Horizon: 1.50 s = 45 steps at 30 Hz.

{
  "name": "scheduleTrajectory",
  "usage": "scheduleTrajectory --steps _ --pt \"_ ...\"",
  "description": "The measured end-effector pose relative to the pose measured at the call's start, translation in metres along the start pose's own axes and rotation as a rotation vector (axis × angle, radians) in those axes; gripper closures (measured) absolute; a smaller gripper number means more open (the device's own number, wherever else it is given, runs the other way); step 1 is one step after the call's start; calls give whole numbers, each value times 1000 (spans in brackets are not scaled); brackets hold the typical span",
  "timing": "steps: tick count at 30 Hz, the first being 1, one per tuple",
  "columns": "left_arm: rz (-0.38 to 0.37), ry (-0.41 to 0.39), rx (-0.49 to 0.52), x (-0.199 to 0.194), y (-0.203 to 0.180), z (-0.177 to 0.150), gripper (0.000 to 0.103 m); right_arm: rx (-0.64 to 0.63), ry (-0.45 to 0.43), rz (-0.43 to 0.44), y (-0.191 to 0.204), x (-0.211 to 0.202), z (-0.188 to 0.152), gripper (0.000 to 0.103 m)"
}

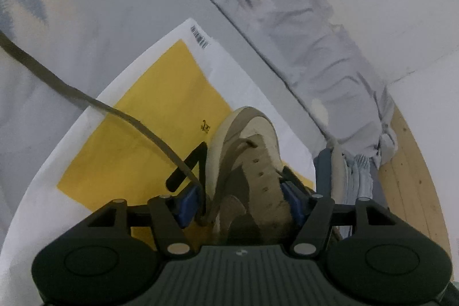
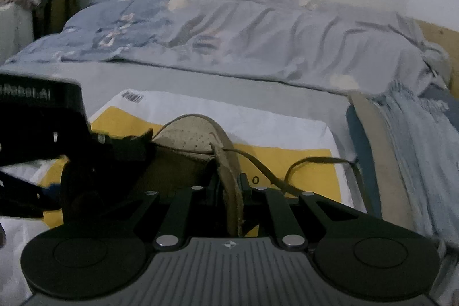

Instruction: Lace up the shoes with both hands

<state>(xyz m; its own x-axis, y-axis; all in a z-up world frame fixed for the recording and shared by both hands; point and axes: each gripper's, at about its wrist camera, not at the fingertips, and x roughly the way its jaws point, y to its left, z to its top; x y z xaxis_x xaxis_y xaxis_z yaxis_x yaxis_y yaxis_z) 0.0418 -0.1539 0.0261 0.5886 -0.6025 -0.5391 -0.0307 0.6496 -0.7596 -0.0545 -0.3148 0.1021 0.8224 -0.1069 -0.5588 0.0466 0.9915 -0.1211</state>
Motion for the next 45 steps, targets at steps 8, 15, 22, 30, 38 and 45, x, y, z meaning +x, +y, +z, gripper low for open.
scheduleTrajectory --steps 8,15,22,30,38,45 --pt "47 17 161 0 -10 -3 43 20 12 0 12 -8 0 87" --pt "108 -3 278 4 -19 -11 62 8 -3 47 9 -17 2 80" --pt "104 -22 322 5 -27 -11 77 -9 -91 150 -27 -42 12 69" --pt "108 -26 308 8 -27 -8 77 112 -200 63 -107 -67 31 66" --pt "77 1 201 7 -14 -3 67 88 -92 84 -134 -42 8 66" --pt "82 -9 202 9 -13 -4 66 -70 51 227 -87 -20 -13 67"
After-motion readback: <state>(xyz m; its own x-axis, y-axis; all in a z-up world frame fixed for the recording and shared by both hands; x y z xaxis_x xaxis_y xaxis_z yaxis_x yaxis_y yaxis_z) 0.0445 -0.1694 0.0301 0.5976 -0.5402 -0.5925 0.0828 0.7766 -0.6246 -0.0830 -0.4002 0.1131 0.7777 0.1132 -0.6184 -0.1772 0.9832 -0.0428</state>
